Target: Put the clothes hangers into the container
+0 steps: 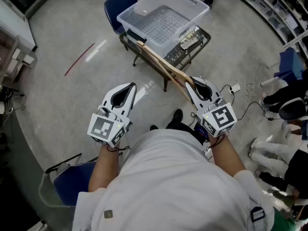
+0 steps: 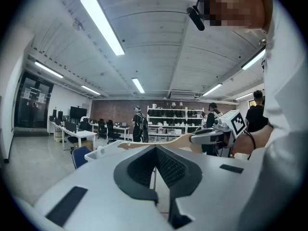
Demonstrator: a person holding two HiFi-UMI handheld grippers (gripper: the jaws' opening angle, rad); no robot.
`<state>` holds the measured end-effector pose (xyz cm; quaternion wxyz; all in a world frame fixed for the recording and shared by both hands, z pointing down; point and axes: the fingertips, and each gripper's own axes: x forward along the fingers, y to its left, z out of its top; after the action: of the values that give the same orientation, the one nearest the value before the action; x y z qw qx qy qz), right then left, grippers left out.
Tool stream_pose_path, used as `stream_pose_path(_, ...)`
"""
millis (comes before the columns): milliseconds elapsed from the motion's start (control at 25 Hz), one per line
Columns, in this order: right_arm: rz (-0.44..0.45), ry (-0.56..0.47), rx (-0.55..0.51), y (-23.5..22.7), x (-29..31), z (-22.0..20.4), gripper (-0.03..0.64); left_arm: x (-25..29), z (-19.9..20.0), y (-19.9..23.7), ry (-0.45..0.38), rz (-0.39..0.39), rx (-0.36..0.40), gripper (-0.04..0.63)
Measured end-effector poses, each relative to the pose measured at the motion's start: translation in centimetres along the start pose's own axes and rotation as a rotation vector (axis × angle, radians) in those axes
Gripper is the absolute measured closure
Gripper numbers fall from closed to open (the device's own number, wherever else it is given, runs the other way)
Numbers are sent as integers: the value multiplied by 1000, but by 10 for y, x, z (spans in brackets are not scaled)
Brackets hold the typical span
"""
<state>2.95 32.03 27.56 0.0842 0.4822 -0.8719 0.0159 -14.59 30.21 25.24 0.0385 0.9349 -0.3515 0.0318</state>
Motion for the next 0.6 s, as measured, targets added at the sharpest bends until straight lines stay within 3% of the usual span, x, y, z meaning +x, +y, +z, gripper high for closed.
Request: stream_pose_path(600, 30, 4, 21, -40, 6, -8, 554, 39, -3, -5, 42, 22, -10, 578)
